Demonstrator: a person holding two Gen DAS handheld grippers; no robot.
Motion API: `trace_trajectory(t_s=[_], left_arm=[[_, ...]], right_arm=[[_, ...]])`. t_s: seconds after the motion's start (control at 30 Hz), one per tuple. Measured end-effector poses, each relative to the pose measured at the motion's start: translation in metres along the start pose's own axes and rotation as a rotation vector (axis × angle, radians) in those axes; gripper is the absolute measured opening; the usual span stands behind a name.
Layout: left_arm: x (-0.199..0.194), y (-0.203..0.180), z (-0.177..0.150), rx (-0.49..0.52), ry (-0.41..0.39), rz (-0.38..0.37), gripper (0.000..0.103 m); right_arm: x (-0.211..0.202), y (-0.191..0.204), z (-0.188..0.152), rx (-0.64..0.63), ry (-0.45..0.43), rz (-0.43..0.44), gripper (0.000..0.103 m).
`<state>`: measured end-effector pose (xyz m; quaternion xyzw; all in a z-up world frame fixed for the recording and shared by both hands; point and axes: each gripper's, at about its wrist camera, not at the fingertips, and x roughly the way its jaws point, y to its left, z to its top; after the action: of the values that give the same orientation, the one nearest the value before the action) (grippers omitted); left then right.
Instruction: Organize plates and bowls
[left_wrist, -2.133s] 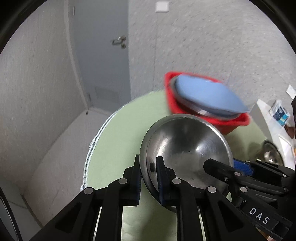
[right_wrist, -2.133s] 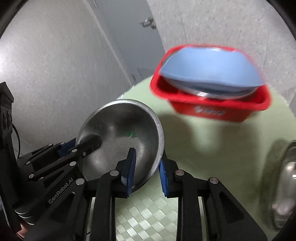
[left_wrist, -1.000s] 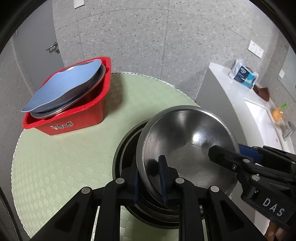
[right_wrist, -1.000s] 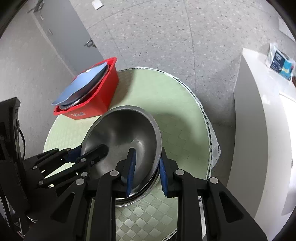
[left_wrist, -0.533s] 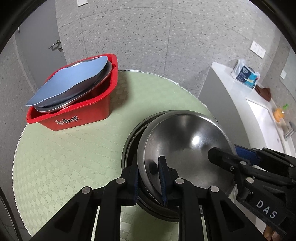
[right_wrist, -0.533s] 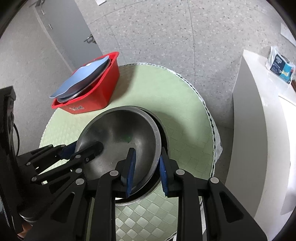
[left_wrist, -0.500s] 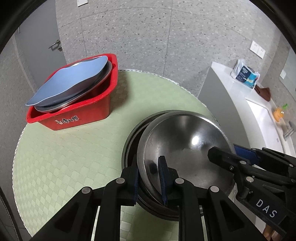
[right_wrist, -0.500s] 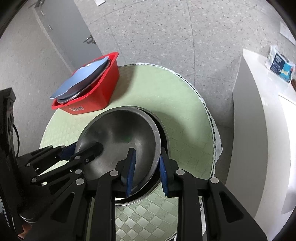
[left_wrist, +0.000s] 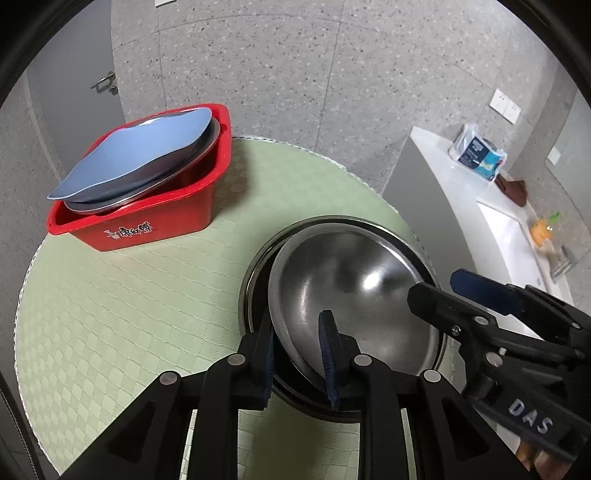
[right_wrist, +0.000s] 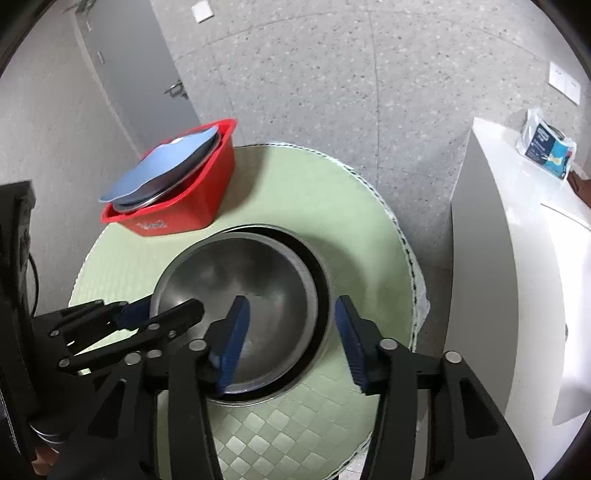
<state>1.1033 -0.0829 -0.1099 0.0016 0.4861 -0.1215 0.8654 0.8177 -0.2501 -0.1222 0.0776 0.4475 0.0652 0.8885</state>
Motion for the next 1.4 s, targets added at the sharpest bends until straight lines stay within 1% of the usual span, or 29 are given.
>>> trace_trajectory(t_s=[0.07, 0.1, 0.13, 0.2, 0.27, 0.3, 0.33, 0.4, 0.5, 0.6, 0.73, 0.83, 0.93, 1.03, 1.07, 1.1, 1.13, 1.17, 1.2, 1.23, 1.27, 1.4], left_arm=[[-0.004, 0.001, -0.001, -0.012, -0.007, -0.009, 0.024], [-0.007, 0.002, -0.001, -0.015, -0.012, -0.02, 0.029], [-0.008, 0.002, -0.002, -0.017, -0.015, -0.024, 0.032], [-0.012, 0.001, -0.003, -0.016, -0.02, -0.025, 0.036], [-0.015, 0.0, -0.006, -0.018, -0.023, -0.028, 0.039], [-0.018, -0.001, -0.007, -0.018, -0.028, -0.027, 0.043], [-0.02, -0.001, -0.008, -0.017, -0.032, -0.019, 0.051], [-0.026, -0.001, -0.01, -0.021, -0.048, -0.004, 0.062], [-0.033, 0.001, -0.016, -0.041, -0.065, 0.016, 0.063], [-0.031, 0.006, -0.02, -0.074, -0.058, 0.049, 0.069], [-0.021, 0.013, -0.029, -0.135, -0.025, 0.098, 0.07], [-0.012, 0.014, -0.034, -0.177, 0.009, 0.114, 0.07], [-0.007, 0.014, -0.036, -0.209, 0.018, 0.106, 0.072], [-0.003, 0.014, -0.037, -0.231, 0.029, 0.089, 0.072], [-0.001, 0.013, -0.036, -0.238, 0.033, 0.081, 0.07], [0.0, 0.012, -0.036, -0.244, 0.037, 0.069, 0.065], [0.004, 0.013, -0.032, -0.249, 0.041, 0.055, 0.057], [0.008, 0.014, -0.029, -0.253, 0.049, 0.031, 0.053], [0.011, 0.013, -0.027, -0.254, 0.06, 0.011, 0.044], [0.013, 0.017, -0.026, -0.253, 0.066, 0.001, 0.042], [0.013, 0.017, -0.025, -0.248, 0.061, 0.013, 0.042], [0.014, 0.022, -0.02, -0.237, 0.069, 0.013, 0.041]], right_arm=[[0.002, -0.007, -0.002, 0.021, 0.01, 0.002, 0.052], [0.004, -0.009, -0.003, 0.029, 0.016, 0.009, 0.052], [0.006, -0.013, -0.004, 0.043, 0.022, 0.024, 0.052], [0.009, -0.017, -0.005, 0.071, 0.041, 0.065, 0.055], [0.013, -0.021, -0.007, 0.088, 0.052, 0.081, 0.055], [0.015, -0.023, -0.009, 0.099, 0.058, 0.094, 0.055], [0.016, -0.025, -0.009, 0.108, 0.064, 0.107, 0.055], [0.018, -0.027, -0.01, 0.116, 0.072, 0.119, 0.055], [0.022, -0.03, -0.011, 0.121, 0.081, 0.145, 0.055], [0.025, -0.03, -0.01, 0.115, 0.091, 0.166, 0.055], [0.031, -0.031, -0.008, 0.099, 0.105, 0.185, 0.055], [0.034, -0.033, -0.007, 0.087, 0.117, 0.198, 0.055], [0.04, -0.033, -0.005, 0.074, 0.131, 0.213, 0.055], [0.046, -0.033, -0.006, 0.066, 0.147, 0.23, 0.055], [0.048, -0.032, -0.006, 0.065, 0.154, 0.24, 0.055], [0.049, -0.032, -0.006, 0.064, 0.16, 0.25, 0.055], [0.05, -0.032, -0.006, 0.065, 0.165, 0.258, 0.055], [0.051, -0.033, -0.006, 0.066, 0.172, 0.264, 0.054], [0.053, -0.032, -0.006, 0.06, 0.177, 0.271, 0.051], [0.052, -0.031, -0.006, 0.055, 0.178, 0.272, 0.051], [0.052, -0.03, -0.006, 0.051, 0.177, 0.27, 0.051], [0.052, -0.03, -0.005, 0.054, 0.178, 0.27, 0.051]])
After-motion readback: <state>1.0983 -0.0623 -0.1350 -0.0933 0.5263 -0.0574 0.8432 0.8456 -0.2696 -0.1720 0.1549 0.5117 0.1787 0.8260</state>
